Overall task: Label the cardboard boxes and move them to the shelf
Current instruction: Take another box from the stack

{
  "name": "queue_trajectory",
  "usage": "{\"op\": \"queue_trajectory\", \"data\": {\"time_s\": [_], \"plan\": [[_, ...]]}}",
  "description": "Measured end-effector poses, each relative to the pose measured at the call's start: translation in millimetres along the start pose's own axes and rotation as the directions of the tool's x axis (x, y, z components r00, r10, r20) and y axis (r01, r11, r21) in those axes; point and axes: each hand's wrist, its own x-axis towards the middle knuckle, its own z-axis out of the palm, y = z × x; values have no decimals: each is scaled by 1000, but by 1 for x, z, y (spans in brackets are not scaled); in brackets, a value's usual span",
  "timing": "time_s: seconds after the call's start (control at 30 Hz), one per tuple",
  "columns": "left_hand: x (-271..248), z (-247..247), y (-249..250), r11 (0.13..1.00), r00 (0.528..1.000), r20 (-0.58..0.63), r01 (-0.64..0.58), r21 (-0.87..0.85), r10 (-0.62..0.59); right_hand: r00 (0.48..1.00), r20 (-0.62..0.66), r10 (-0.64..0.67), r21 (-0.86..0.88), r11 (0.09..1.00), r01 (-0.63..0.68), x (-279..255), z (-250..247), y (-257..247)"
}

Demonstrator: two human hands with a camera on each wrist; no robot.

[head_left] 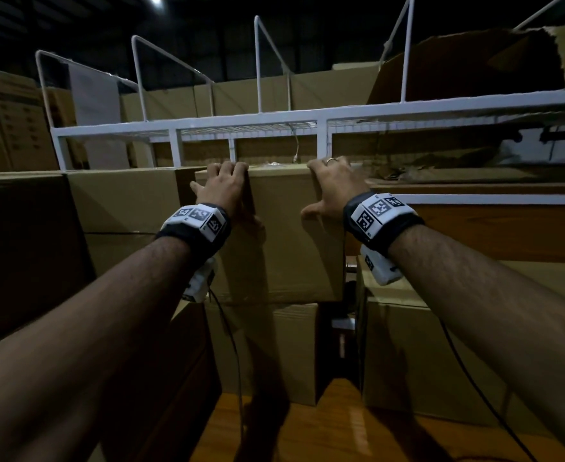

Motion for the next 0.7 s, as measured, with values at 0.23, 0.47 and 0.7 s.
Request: {"op": "queue_trajectory", "data": {"time_s": [0.23,0.47,0.7], "plan": [[-2,2,3,1000,1000,-20,-5,-6,5,1000,-8,-10,-10,1000,10,-1,4,-2],[-4,-4,3,996,999,-9,-37,77,38,999,-21,-35,-13,999,35,-2,6,-6],[14,-7,-5,974,989,29,-145,175,142,994,28,-103,-118,987,106,5,0,-3]]}}
